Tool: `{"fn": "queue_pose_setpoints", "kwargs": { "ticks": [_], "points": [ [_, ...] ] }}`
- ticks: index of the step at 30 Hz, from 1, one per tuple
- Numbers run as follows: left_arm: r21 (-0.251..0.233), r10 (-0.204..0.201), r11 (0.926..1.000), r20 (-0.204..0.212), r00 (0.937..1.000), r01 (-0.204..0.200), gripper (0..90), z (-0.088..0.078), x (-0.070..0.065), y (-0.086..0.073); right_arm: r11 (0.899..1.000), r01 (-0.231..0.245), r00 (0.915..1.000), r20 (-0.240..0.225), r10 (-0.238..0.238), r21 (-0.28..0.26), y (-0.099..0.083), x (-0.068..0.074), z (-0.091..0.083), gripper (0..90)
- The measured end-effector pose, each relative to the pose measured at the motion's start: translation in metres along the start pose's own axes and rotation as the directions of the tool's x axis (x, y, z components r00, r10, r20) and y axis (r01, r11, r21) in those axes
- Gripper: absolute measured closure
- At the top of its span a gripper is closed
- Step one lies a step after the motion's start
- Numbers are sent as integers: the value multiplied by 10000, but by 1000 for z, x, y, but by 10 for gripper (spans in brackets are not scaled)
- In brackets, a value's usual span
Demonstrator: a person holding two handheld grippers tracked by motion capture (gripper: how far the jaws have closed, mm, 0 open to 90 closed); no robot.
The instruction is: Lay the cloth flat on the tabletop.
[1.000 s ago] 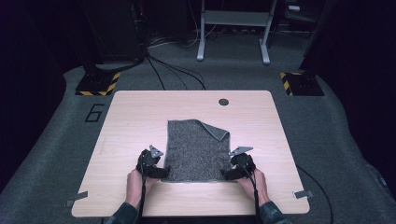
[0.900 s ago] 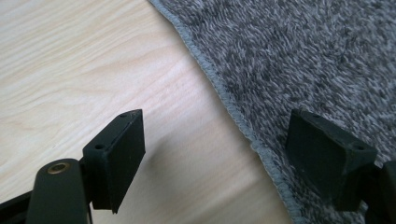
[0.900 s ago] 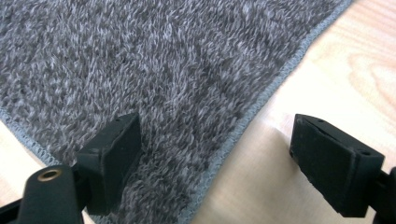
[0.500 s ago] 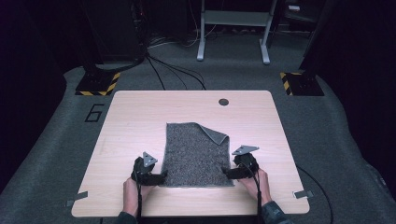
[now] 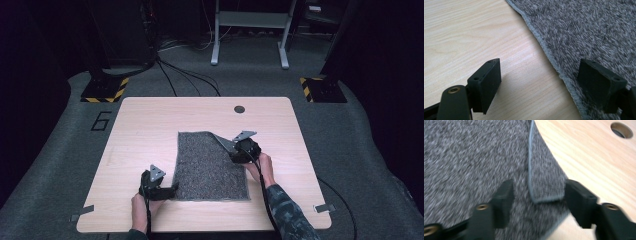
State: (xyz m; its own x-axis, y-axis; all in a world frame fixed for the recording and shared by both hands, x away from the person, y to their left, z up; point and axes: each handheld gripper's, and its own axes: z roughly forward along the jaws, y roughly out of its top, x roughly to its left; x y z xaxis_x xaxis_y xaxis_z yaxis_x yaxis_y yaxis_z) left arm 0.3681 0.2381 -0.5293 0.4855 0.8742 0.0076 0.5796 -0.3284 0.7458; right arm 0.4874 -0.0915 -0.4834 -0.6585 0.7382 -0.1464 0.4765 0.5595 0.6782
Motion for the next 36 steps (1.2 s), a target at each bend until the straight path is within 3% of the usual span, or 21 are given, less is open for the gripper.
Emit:
{"fn": "queue_pose_setpoints", "kwargs": {
  "ticks": [5, 9, 15, 21, 29, 36],
  "points": [
    [3, 2, 10000, 0, 10000, -2, 191, 0, 0, 0, 9986, 291, 9996, 31, -293, 448, 5, 5, 15, 589],
    [7, 4, 10000, 5, 10000, -4, 191, 0, 0, 0, 9964, -222, 9996, 200, 206, 817, 2, 0, 22, 613],
    [0, 3, 10000, 4, 10000, -3, 191, 0, 0, 0, 9958, -417, 9991, 85, 411, 812, -3, -8, 30, 710],
    [2, -6, 10000, 5, 10000, 6, 192, 0, 0, 0, 9947, -420, 9990, 196, 403, 938, -1, -6, 30, 833],
    [9, 0, 10000, 8, 10000, 0, 192, 0, 0, 0, 9953, -649, 9975, 341, 626, 716, 0, -10, 25, 859],
    [7, 0, 10000, 9, 10000, 0, 191, 0, 0, 0, 9932, -1077, 9931, 504, 1054, 445, 4, -28, 15, 859]
  ]
}}
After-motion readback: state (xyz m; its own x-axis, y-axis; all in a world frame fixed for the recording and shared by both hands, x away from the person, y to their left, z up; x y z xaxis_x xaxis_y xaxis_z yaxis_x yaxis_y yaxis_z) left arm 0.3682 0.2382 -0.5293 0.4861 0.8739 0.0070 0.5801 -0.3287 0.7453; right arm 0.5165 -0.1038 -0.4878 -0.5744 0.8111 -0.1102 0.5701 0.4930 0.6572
